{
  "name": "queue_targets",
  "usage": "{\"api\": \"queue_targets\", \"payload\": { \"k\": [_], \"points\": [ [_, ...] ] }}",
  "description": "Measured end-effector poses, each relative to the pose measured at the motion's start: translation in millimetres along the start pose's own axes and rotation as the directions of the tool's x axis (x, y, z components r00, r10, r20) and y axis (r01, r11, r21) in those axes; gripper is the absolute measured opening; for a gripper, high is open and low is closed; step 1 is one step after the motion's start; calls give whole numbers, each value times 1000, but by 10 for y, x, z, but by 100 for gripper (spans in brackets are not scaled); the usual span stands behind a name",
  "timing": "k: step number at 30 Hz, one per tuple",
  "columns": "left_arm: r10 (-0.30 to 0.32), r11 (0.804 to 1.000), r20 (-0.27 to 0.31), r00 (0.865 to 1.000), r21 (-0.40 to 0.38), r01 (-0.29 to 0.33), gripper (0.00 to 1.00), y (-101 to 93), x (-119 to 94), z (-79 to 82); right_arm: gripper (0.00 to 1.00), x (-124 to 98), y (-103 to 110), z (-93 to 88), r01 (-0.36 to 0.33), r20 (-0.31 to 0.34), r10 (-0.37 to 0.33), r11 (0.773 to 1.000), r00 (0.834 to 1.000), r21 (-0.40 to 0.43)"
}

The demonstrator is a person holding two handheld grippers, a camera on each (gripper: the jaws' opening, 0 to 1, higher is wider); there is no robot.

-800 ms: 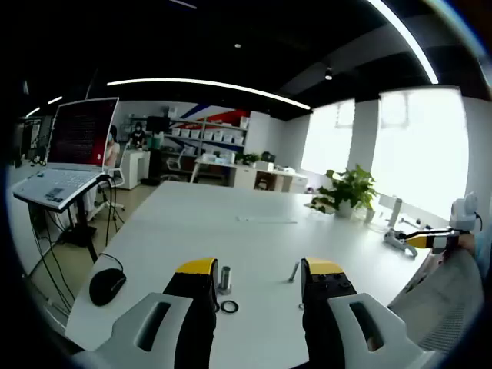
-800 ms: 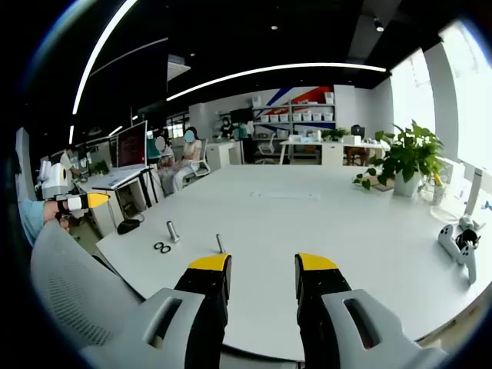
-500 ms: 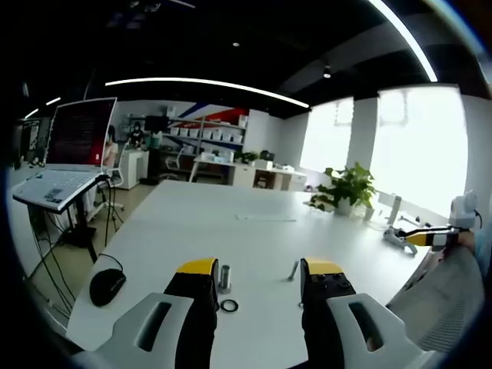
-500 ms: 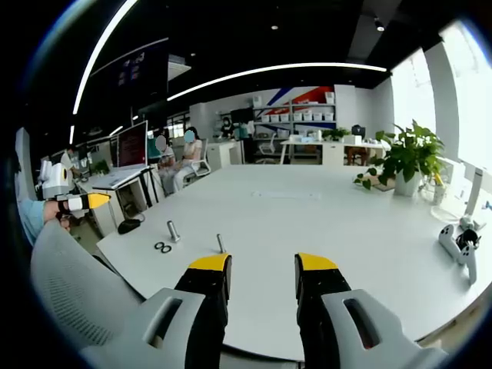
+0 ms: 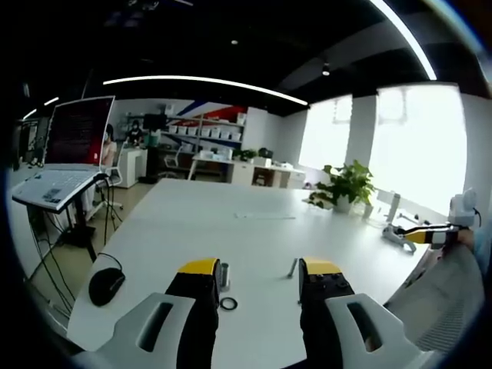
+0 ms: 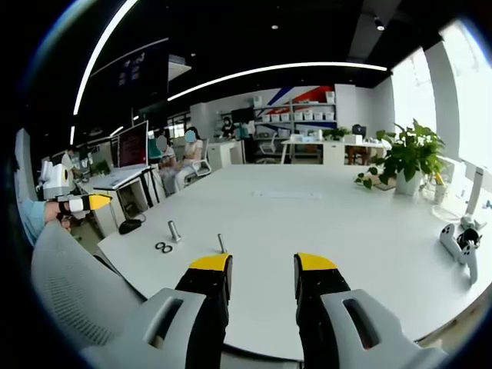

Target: Place the washer onto the threaded stud by aligning its center hole with the stud, sliding it down to the base, and recovering from edge contact or off-axis alignment until the washer reaches the visible bottom stop.

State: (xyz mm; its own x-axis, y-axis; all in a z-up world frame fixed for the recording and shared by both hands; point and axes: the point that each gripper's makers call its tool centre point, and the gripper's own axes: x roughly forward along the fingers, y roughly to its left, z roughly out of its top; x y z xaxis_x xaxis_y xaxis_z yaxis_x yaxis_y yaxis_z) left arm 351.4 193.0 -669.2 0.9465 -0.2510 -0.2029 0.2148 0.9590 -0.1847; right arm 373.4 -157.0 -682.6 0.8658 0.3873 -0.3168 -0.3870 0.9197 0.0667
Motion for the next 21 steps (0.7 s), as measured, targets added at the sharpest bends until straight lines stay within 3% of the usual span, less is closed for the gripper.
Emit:
{"api": "queue_targets", "payload": {
  "k": [21],
  "points": [
    [-9,1000,-11,1000,-9,9,35,-19,-5,-16,33,0,12,-16,-8,-9,8,1000,1000,3]
  ]
}}
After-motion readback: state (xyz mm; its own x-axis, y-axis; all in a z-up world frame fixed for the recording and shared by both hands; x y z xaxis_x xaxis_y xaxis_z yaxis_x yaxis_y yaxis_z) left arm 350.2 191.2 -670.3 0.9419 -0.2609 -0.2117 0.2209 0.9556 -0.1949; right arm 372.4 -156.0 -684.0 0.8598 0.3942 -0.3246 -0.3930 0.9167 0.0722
